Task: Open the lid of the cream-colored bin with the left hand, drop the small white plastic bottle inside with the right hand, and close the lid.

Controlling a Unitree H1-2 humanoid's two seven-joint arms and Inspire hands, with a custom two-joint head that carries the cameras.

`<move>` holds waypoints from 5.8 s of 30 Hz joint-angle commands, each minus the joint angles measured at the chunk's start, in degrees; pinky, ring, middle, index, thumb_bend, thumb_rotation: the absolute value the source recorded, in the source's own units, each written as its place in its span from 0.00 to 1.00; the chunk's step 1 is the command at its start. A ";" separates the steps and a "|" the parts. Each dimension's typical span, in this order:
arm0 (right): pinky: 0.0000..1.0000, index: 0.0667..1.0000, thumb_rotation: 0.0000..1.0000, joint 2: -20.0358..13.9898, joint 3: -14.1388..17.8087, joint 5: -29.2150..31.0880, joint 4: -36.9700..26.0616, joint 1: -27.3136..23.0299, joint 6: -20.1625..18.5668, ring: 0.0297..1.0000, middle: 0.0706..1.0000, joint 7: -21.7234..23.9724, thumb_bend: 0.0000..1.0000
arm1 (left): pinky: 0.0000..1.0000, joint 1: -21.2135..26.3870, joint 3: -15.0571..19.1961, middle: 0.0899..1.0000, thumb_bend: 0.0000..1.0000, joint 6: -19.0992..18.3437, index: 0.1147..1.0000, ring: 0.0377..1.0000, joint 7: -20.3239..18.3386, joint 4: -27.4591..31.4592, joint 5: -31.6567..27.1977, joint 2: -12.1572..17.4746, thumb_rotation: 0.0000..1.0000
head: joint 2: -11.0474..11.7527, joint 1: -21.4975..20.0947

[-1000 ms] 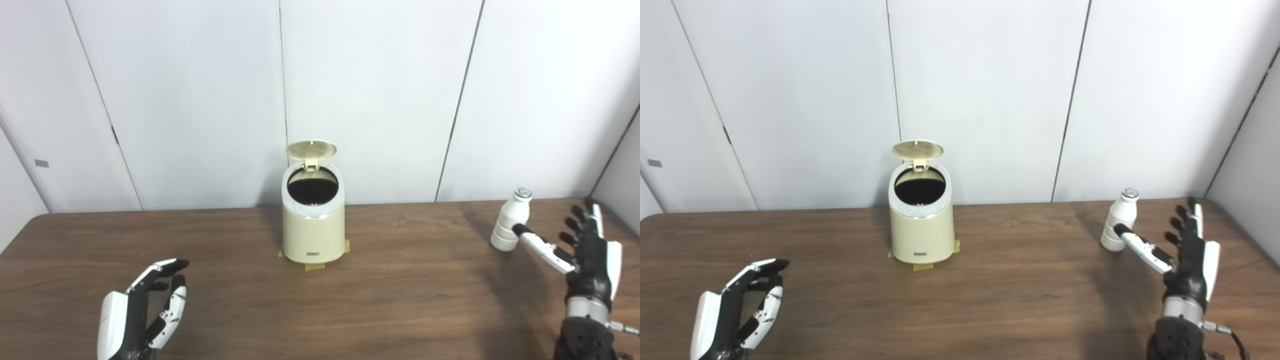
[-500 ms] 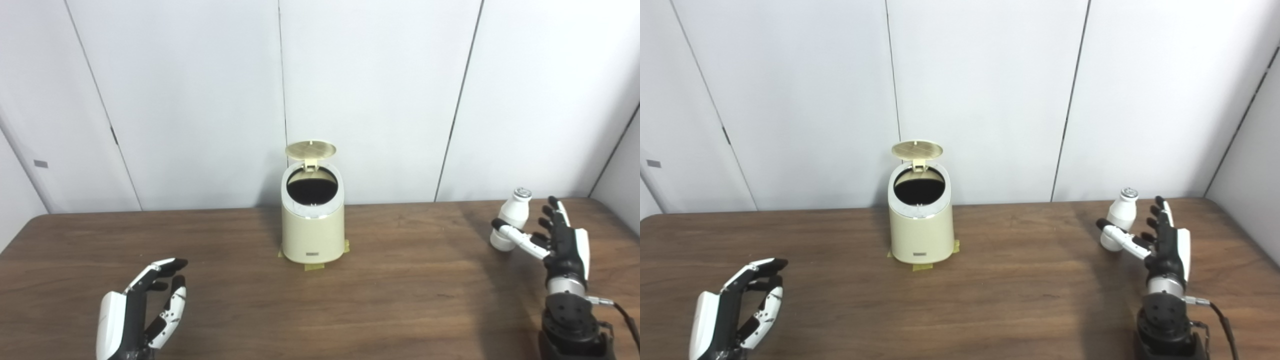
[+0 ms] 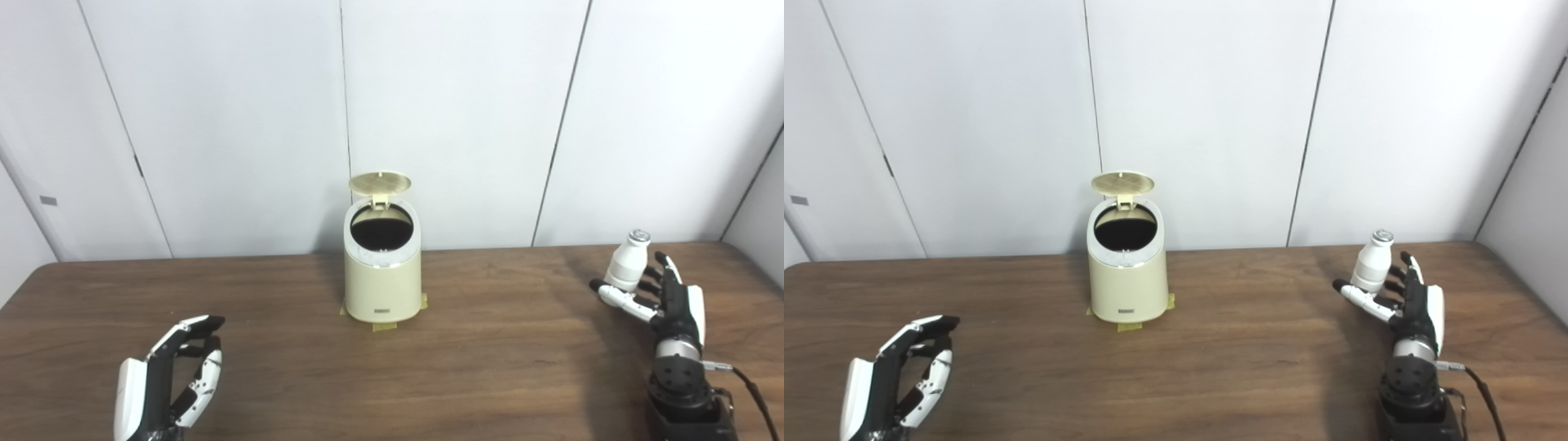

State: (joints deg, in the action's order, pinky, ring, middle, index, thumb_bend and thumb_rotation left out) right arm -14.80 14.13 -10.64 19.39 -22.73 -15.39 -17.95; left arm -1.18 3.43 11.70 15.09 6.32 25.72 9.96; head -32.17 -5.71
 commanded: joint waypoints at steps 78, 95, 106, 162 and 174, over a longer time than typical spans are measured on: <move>0.47 0.43 0.00 3.41 -3.89 3.95 -7.54 -5.15 21.04 0.48 0.47 -4.04 0.53 | 0.48 -2.30 -0.92 0.63 0.24 -2.11 0.62 0.59 -1.06 -0.10 5.86 0.61 0.45 | -0.96 1.10; 0.64 0.44 0.00 9.45 -8.38 2.19 -16.09 -6.06 18.50 0.68 0.46 0.16 0.53 | 0.48 -2.44 -2.10 0.63 0.27 -2.45 0.62 0.59 -0.90 -0.10 6.95 -0.22 0.45 | -0.46 2.65; 0.45 0.42 0.00 13.85 -12.05 -1.72 -20.80 -7.82 13.08 0.49 0.48 1.10 0.53 | 0.52 -2.54 -3.17 0.66 0.27 -4.76 0.64 0.63 -1.15 -0.02 8.41 -0.76 0.46 | 1.07 4.24; 0.38 0.44 0.00 20.58 -17.26 -6.60 10.48 -20.47 28.16 0.44 0.44 -4.82 0.52 | 0.57 -3.10 -6.42 0.67 0.25 -4.88 0.64 0.66 1.38 0.15 10.60 -2.80 0.36 | 2.95 7.97; 0.38 0.45 0.00 20.06 -18.50 -8.07 16.93 -22.00 31.79 0.43 0.44 -7.73 0.52 | 0.59 -3.14 -6.80 0.67 0.26 -4.96 0.64 0.67 1.21 0.03 10.64 -3.01 0.44 | 3.02 8.45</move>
State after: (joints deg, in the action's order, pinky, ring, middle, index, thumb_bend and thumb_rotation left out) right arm 5.17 -4.01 -17.79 36.36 -41.48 14.64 -25.21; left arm -2.04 -1.65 5.89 15.22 7.35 36.72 9.76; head -29.27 2.64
